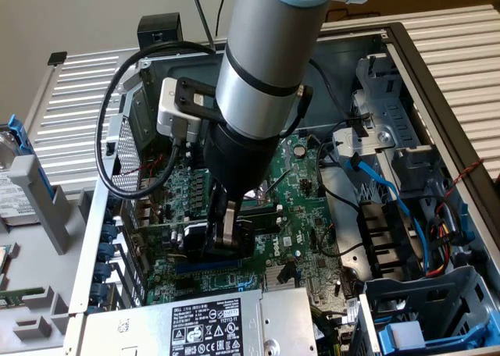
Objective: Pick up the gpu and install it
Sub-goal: 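Insert the gpu into the slot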
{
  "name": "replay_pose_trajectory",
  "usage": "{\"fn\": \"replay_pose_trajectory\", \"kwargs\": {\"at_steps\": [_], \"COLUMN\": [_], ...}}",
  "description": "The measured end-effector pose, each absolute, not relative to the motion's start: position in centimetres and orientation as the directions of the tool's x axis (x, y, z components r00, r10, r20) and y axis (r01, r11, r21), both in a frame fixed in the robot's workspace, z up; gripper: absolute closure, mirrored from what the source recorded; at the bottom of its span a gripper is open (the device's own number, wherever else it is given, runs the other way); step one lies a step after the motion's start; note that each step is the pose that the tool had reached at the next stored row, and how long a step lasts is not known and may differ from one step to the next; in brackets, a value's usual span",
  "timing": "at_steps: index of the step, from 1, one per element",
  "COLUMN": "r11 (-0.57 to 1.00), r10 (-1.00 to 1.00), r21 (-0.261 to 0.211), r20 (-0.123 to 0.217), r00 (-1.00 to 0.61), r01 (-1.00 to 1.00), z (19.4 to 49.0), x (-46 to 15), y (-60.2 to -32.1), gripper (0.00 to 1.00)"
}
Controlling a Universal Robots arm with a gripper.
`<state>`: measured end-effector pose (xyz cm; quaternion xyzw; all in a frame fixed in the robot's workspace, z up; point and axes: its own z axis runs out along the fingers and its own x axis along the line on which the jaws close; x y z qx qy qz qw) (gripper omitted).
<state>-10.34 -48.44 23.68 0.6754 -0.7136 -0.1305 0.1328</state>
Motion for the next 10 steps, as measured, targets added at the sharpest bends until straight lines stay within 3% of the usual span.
{"fn": "replay_pose_trajectory", "kwargs": {"at_steps": [10], "r11": [0.054], "r10": [-0.999], "r21": [0.368], "r20": [0.013], "r00": [-0.052], "r01": [-0.928], "z": [23.68], "x": [-10.32], "y": [-48.35], "gripper": [0.71]}}
